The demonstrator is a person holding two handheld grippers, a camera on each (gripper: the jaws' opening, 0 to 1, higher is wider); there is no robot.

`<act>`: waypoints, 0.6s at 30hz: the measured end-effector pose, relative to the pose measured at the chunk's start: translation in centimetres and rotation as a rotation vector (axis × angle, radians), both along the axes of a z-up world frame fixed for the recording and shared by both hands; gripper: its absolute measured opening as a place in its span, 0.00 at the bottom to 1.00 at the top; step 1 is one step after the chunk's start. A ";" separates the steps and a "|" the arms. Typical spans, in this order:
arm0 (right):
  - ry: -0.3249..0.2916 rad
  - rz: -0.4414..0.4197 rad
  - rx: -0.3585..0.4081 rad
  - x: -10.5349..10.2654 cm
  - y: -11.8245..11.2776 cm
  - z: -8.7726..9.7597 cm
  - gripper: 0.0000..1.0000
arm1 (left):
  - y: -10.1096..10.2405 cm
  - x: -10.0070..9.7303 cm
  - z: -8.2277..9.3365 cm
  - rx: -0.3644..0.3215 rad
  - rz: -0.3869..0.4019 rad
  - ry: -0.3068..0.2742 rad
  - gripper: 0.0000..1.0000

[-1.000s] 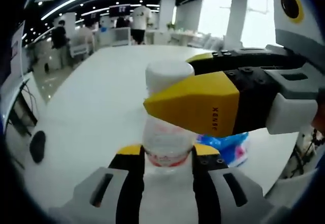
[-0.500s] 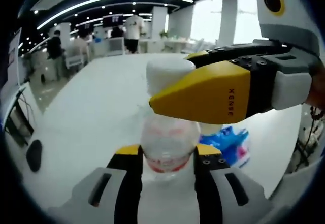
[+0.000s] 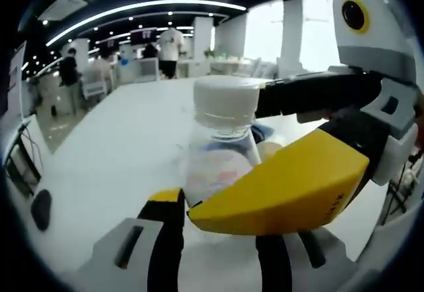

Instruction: Arrange the tabletop items into an orderly group along one side of the table until the central work area is clear of visible clutter.

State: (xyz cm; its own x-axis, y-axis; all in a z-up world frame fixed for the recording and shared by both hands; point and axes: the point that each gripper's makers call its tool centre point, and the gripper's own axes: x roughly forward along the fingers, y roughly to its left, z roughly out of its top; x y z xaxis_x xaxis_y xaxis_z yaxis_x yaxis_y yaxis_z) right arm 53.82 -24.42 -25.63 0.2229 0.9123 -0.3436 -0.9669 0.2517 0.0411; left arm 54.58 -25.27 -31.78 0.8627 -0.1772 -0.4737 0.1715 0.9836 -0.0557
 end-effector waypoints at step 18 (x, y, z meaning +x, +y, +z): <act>0.057 0.005 -0.024 0.2 0.0 -2.7 0.48 | 0.0 0.0 -0.4 0.050 -0.039 0.001 0.39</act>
State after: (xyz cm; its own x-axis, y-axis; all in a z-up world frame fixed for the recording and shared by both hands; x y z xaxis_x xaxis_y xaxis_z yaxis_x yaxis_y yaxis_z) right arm 53.98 -24.37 -28.31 0.1978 0.9046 -0.3775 -0.9643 0.2487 0.0906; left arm 54.57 -25.30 -32.17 0.8550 -0.1870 -0.4837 0.2099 0.9777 -0.0069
